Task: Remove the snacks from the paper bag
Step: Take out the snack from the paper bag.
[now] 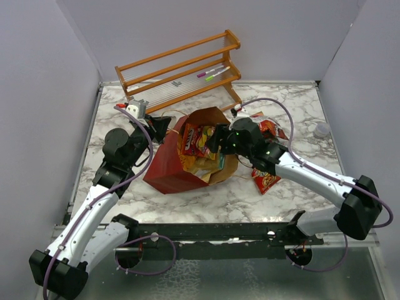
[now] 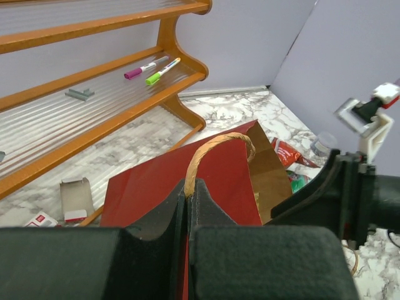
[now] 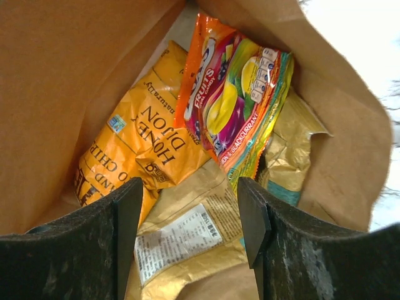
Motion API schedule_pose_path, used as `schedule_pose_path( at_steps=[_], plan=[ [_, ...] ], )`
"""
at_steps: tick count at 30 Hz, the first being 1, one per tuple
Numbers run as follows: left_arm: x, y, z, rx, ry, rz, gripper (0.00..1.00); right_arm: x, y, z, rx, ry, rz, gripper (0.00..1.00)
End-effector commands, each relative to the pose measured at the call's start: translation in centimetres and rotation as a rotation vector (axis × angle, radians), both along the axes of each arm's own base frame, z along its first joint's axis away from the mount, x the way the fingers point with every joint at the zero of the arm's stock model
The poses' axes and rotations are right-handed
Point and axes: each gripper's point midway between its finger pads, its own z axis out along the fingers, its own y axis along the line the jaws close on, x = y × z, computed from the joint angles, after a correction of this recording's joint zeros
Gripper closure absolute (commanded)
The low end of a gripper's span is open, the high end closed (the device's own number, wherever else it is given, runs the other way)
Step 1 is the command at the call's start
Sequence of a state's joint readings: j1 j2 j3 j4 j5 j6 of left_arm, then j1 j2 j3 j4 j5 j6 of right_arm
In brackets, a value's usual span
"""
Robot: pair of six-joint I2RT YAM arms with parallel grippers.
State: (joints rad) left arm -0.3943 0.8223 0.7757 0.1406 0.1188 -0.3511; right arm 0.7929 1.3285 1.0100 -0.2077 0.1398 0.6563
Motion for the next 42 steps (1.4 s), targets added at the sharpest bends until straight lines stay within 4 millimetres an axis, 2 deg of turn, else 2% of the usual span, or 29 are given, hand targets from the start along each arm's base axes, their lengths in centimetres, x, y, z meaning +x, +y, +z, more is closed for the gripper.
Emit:
schedule_pose_path(
  at_steps=[1, 4, 7, 11, 16, 22, 28, 34, 42],
  plan=[
    [-0.2, 0.4, 0.5, -0.047, 0.001, 0.022, 1.00, 0.6, 1.7, -1.6, 0.081, 0.027, -0.017, 0.40],
    [-0.2, 0.3, 0.3, -0.050, -0.001, 0.021, 1.00, 1.1, 1.4, -3.4, 0.051, 0.046, -0.048, 0.45],
    [-0.5, 0.3, 0.8, -0.050, -0.014, 0.014, 1.00, 1.3, 1.2, -4.5, 0.023, 0.062, -0.064, 0.47],
    [-1.1, 0.8, 1.2, -0.049, -0.039, 0.023, 1.00, 2.0, -0.1, -5.6, -0.007, 0.080, -0.164, 0.47],
    [-2.1, 0.4, 1.6, -0.063, -0.075, -0.003, 1.00, 2.5, -0.2, -6.5, -0.016, 0.081, -0.190, 0.46],
    [-2.1, 0.2, 2.0, -0.064, -0.122, -0.008, 1.00, 3.0, -1.0, -7.7, -0.025, 0.128, -0.284, 0.43],
    [-2.3, -0.3, 2.3, -0.027, -0.157, -0.013, 1.00, 3.2, -0.5, -9.1, -0.002, 0.160, -0.303, 0.42],
    [-2.3, -0.7, 2.0, 0.009, -0.175, -0.014, 1.00, 3.9, 1.4, -8.3, 0.094, 0.154, -0.280, 0.42],
    [-2.1, -0.1, 1.0, 0.016, -0.169, 0.032, 1.00, 5.0, 3.8, -9.2, 0.214, 0.195, -0.296, 0.47]
  ],
)
